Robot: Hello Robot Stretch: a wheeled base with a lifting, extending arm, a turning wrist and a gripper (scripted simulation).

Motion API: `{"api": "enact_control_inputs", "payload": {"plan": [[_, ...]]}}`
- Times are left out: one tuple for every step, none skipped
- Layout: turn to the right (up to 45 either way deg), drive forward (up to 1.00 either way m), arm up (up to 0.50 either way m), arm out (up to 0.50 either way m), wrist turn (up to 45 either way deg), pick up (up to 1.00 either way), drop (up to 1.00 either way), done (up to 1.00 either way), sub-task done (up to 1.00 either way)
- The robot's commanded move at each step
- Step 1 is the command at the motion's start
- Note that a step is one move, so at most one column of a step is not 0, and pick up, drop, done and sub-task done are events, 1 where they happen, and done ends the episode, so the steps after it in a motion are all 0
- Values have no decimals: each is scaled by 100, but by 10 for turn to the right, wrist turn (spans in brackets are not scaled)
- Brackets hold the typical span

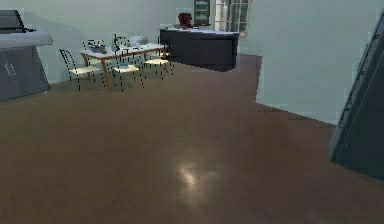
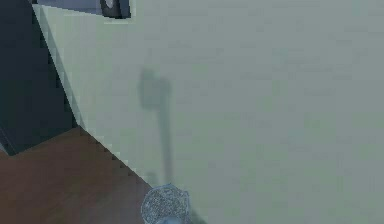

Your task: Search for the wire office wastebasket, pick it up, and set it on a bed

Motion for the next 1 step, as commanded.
{"api": "enact_control_inputs", "payload": {"plan": [[0,0,0,32,0,0,0,0,0]]}}
